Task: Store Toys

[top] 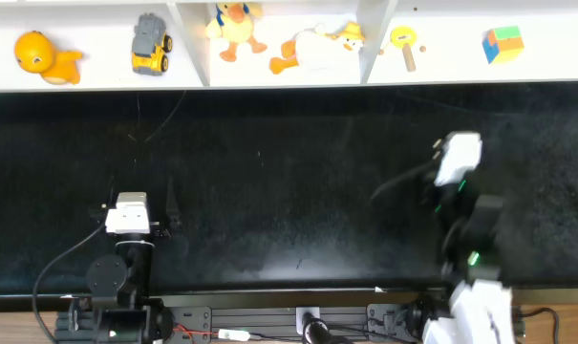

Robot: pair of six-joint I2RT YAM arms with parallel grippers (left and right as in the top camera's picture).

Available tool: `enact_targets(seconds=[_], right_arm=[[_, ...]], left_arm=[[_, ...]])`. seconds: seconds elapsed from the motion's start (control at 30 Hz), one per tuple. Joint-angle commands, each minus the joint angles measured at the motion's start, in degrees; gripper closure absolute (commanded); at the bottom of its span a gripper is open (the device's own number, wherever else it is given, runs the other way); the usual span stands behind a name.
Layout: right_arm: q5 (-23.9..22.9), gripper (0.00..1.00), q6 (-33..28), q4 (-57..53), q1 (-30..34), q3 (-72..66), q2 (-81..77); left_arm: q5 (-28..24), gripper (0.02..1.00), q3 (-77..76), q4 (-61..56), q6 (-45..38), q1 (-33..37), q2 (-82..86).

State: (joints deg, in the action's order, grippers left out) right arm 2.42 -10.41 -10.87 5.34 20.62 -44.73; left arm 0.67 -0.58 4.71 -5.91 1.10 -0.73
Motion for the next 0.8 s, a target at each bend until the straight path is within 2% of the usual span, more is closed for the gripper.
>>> enact_targets(seconds=[0.03,0.23,0.43,0.8], right_arm=[[-0.6,0.003,3.1,6.8,-2.4,-11.3,15.4],[0.4,0.005,3.3,2.2,-2.4,-18.6,32.3],[1.1,0.005,4.0,6.8,-2.3,-20.4,44.0],[0.9,0.005,3.6,6.8,-2.2,-20.4,44.5]], left_arm=[[-0.6,0.020,0.1,0.1,0.2,0.0,0.6],[-0.6,0.020,0.1,0.1,0.2,0.0,0.6],[-0.6,0.020,0.1,0.1,0.2,0.0,0.6],[-0.6,0.020,0.1,0.1,0.2,0.0,0.6]])
